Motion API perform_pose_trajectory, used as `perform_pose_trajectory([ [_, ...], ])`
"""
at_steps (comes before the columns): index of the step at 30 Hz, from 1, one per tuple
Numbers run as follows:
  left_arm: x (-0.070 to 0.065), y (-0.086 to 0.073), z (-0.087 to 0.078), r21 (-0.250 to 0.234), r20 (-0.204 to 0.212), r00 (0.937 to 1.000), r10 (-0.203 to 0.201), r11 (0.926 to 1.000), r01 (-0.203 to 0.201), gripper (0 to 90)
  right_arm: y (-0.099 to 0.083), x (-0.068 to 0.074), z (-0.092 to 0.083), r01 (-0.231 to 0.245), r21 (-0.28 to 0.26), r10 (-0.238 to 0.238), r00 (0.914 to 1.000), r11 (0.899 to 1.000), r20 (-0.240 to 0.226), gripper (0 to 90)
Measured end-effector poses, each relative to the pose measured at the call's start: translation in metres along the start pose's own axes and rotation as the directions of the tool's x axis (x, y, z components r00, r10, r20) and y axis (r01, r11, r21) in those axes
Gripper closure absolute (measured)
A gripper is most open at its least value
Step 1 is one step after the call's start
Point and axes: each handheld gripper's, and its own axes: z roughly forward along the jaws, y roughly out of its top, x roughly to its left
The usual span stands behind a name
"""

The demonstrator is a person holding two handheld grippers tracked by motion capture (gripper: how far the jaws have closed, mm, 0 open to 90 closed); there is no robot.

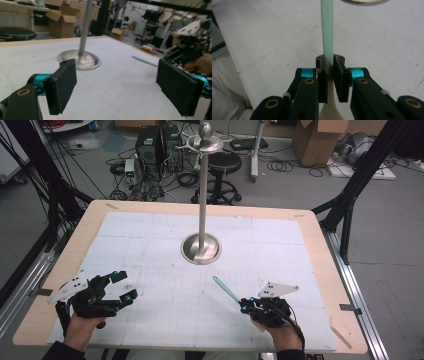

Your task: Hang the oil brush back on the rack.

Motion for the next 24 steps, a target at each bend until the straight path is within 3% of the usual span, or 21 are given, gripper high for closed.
perform_pose_trajectory([
  [7, -0.006, 0.004, 0.006, -0.002, 0.087, 0.9962, -0.008, 1.0, 0.008, 19.5, 0.002, 0.009, -0.003, 0.023, -0.074, -0.029, 0.9965, 0.997, -0.078, 82.8],
  [11, -0.009, 0.007, 0.012, 0.001, 0.153, 0.988, -0.02, 0.9998, 0.02, 20.9, 0.005, 0.015, -0.003, 0.044, -0.097, -0.056, 0.9905, 0.994, -0.125, 82.8],
  [17, -0.018, 0.012, 0.025, 0.033, 0.229, 0.9735, -0.001, 0.9994, -0.007, 22.1, 0.014, 0.025, -0.004, 0.071, -0.143, -0.098, 0.9771, 0.987, -0.189, 82.8],
  [24, -0.03, 0.019, 0.043, 0.064, 0.291, 0.9567, 0.006, 0.9976, -0.026, 22.1, 0.026, 0.04, -0.002, 0.107, -0.174, -0.15, 0.9537, 0.979, -0.261, 82.7],
])
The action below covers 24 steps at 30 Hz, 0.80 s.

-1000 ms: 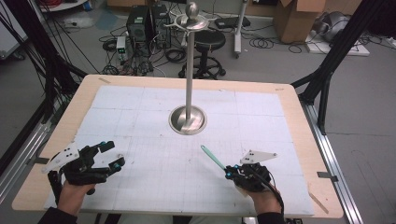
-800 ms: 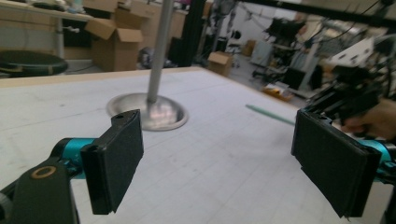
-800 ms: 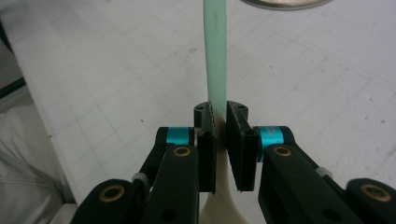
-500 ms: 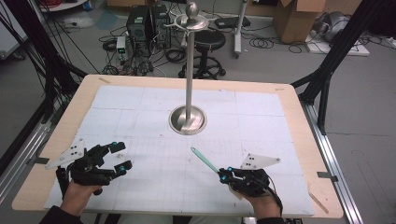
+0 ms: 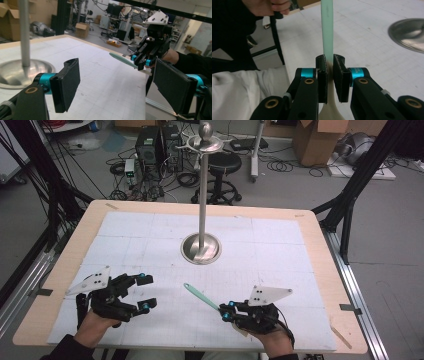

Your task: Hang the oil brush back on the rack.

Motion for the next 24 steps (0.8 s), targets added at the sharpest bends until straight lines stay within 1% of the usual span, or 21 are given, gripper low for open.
perform_pose_trajectory([
  [1, -0.001, 0.001, 0.003, 0.006, 0.011, 0.9999, -0.003, 1.0, 0.003, 22.1, 0.002, 0.002, 0.001, 0.009, -0.002, -0.009, 0.9999, 1.0, -0.006, 82.7],
  [4, -0.003, 0.005, 0.011, 0.014, 0.035, 0.9994, 0.008, 0.9999, -0.009, 22.9, 0.006, 0.007, 0.003, 0.03, -0.01, -0.03, 0.9988, 1.0, -0.038, 82.6],
  [5, -0.003, 0.005, 0.011, 0.014, 0.035, 0.9994, 0.008, 0.9999, -0.009, 23.3, 0.006, 0.007, 0.003, 0.03, -0.01, -0.03, 0.9988, 1.0, -0.038, 82.6],
  [6, -0.004, 0.006, 0.014, 0.015, 0.047, 0.9988, 0.011, 0.9998, -0.012, 23.4, 0.009, 0.011, 0.003, 0.036, -0.014, -0.037, 0.9979, 0.999, -0.054, 82.6],
  [7, -0.006, 0.007, 0.018, 0.021, 0.062, 0.998, 0.012, 0.9997, -0.014, 23.5, 0.009, 0.011, 0.003, 0.036, -0.017, -0.037, 0.9976, 0.999, -0.058, 82.6],
  [8, -0.006, 0.007, 0.018, 0.021, 0.062, 0.998, 0.012, 0.9997, -0.014, 23.8, 0.009, 0.011, 0.003, 0.036, -0.017, -0.037, 0.9976, 0.999, -0.058, 82.6],
  [9, -0.007, 0.007, 0.023, 0.027, 0.079, 0.9968, 0.015, 0.9995, -0.017, 24.2, 0.01, 0.013, 0.002, 0.04, -0.028, -0.042, 0.9964, 0.999, -0.074, 82.6],
  [10, -0.008, 0.008, 0.025, 0.03, 0.09, 0.9958, 0.011, 0.9995, -0.013, 24.3, 0.01, 0.013, 0.002, 0.04, -0.032, -0.043, 0.9959, 0.999, -0.08, 82.6],
  [11, -0.008, 0.008, 0.025, 0.03, 0.09, 0.9958, 0.011, 0.9995, -0.013, 24.5, 0.01, 0.014, 0.002, 0.04, -0.035, -0.043, 0.9954, 0.999, -0.086, 82.6],
  [12, -0.009, 0.008, 0.028, 0.03, 0.107, 0.9941, 0.018, 0.9993, -0.021, 25.2, 0.01, 0.014, 0.002, 0.041, -0.039, -0.045, 0.9949, 0.998, -0.091, 82.6],
  [14, -0.01, 0.008, 0.029, 0.031, 0.114, 0.9932, 0.021, 0.9992, -0.024, 27.3, 0.01, 0.015, 0.002, 0.043, -0.047, -0.048, 0.9936, 0.998, -0.103, 82.6],
  [15, -0.012, 0.009, 0.031, 0.032, 0.132, 0.991, 0.022, 0.9992, -0.026, 28.1, 0.01, 0.016, 0.001, 0.039, -0.048, -0.044, 0.9928, 0.998, -0.111, 82.6],
  [16, -0.012, 0.009, 0.031, 0.032, 0.132, 0.991, 0.022, 0.9992, -0.026, 29.2, 0.011, 0.016, 0.001, 0.042, -0.051, -0.048, 0.9922, 0.998, -0.115, 82.6],
  [17, -0.013, 0.009, 0.033, 0.033, 0.152, 0.9881, 0.025, 0.999, -0.03, 30.8, 0.011, 0.016, 0.002, 0.044, -0.054, -0.051, 0.9915, 0.998, -0.12, 82.6],
  [19, -0.014, 0.009, 0.035, 0.033, 0.169, 0.9852, 0.031, 0.9988, -0.037, 33.4, 0.011, 0.017, 0.002, 0.048, -0.055, -0.055, 0.9903, 0.997, -0.128, 82.6],
  [22, -0.015, 0.009, 0.039, 0.032, 0.188, 0.9816, 0.032, 0.9987, -0.039, 36.4, 0.011, 0.018, 0.003, 0.049, -0.051, -0.056, 0.9891, 0.997, -0.136, 82.6],
  [23, -0.016, 0.009, 0.039, 0.034, 0.192, 0.9808, 0.036, 0.9985, -0.044, 37.0, 0.011, 0.018, 0.004, 0.056, -0.052, -0.063, 0.9884, 0.997, -0.138, 82.6],
  [24, -0.016, 0.009, 0.04, 0.034, 0.197, 0.9798, 0.036, 0.9985, -0.043, 37.1, 0.011, 0.018, 0.003, 0.051, -0.052, -0.058, 0.9879, 0.997, -0.144, 82.6],
])
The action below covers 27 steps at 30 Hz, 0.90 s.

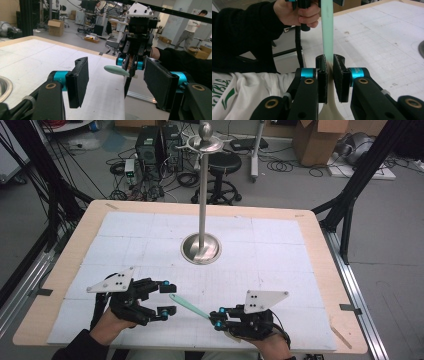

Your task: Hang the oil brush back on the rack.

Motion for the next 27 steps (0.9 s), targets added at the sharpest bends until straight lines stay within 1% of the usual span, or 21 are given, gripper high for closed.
perform_pose_trajectory([
  [2, 0.0, 0.0, 0.001, -0.004, 0.004, 1.0, -0.004, 1.0, 0.004, 37.4, 0.0, 0.0, 0.0, 0.0, -0.004, 0.0, 1.0, 1.0, -0.003, 82.6],
  [7, -0.001, 0.001, 0.005, -0.004, 0.034, 0.9994, -0.002, 1.0, 0.003, 40.5, 0.001, 0.001, 0.002, 0.003, -0.019, -0.004, 0.9997, 1.0, -0.026, 82.6],
  [10, -0.002, 0.001, 0.008, -0.009, 0.043, 0.999, -0.008, 0.9999, 0.009, 41.6, 0.002, 0.001, 0.002, 0.008, -0.025, -0.009, 0.9994, 1.0, -0.033, 82.6],
  [11, -0.002, 0.002, 0.01, -0.013, 0.053, 0.9986, -0.007, 0.9999, 0.008, 42.0, 0.002, 0.002, 0.002, 0.004, -0.029, -0.005, 0.9994, 1.0, -0.034, 82.6],
  [14, -0.004, 0.003, 0.011, -0.019, 0.06, 0.9982, -0.009, 0.9998, 0.01, 43.8, 0.002, 0.002, 0.0, 0.008, -0.047, -0.01, 0.999, 0.999, -0.043, 82.6],
  [16, -0.005, 0.004, 0.013, -0.026, 0.072, 0.9974, -0.005, 0.9996, 0.007, 45.3, 0.002, 0.002, -0.001, 0.006, -0.058, -0.009, 0.9988, 0.998, -0.048, 82.6],
  [20, -0.005, 0.005, 0.016, -0.025, 0.084, 0.9965, -0.001, 0.9997, 0.003, 47.7, 0.002, 0.002, -0.001, 0.003, -0.068, -0.007, 0.9985, 0.998, -0.054, 82.6],
  [21, -0.006, 0.005, 0.017, -0.022, 0.094, 0.9956, 0.0, 0.9998, 0.003, 48.8, 0.002, 0.002, 0.0, 0.004, -0.068, -0.008, 0.9983, 0.998, -0.058, 82.6],
  [25, -0.007, 0.004, 0.019, -0.012, 0.107, 0.9943, 0.004, 0.9999, -0.003, 51.7, 0.002, 0.002, 0.001, 0.004, -0.07, -0.009, 0.9978, 0.998, -0.066, 82.6],
  [27, -0.006, 0.004, 0.019, -0.019, 0.114, 0.9935, 0.005, 0.9998, -0.003, 53.8, 0.002, 0.002, 0.002, 0.004, -0.075, -0.01, 0.9971, 0.997, -0.075, 82.6],
])
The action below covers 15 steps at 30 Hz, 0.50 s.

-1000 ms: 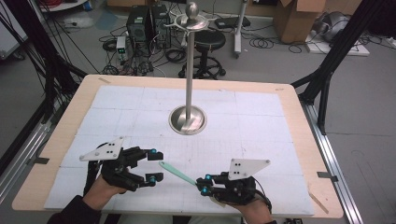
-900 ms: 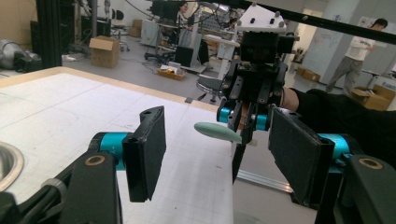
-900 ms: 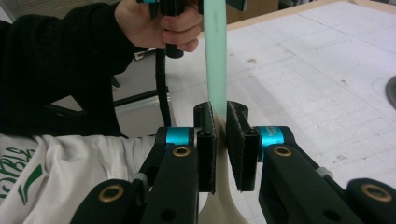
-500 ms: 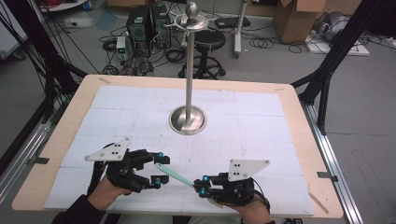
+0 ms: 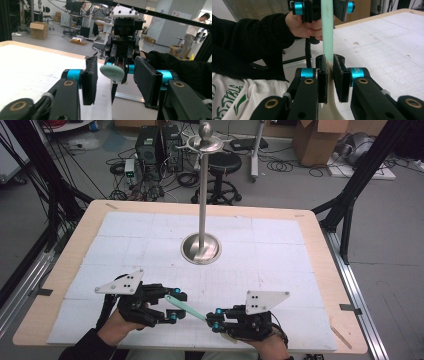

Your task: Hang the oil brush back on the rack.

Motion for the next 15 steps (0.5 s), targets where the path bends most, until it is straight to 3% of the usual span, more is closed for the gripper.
perform_pose_trajectory([
  [7, 0.0, 0.0011, 0.0003, -0.031, 0.022, 0.9998, 0.0, 0.9995, 0.001, 65.8, -0.0013, -0.0011, 0.0016, 0.004, -0.025, -0.004, 0.9993, 1.0, -0.037, 82.5],
  [9, -0.0001, 0.0012, 0.0009, -0.045, 0.046, 0.9989, 0.014, 0.9989, -0.012, 72.5, -0.0015, -0.0015, 0.0021, 0.008, -0.027, -0.009, 0.999, 1.0, -0.043, 82.5],
  [15, -0.0039, 0.0056, 0.0033, -0.067, 0.068, 0.9973, 0.029, 0.9975, -0.024, 75.3, -0.0026, -0.0021, 0.0008, 0.015, -0.054, -0.019, 0.9974, 0.998, -0.07, 82.4],
])
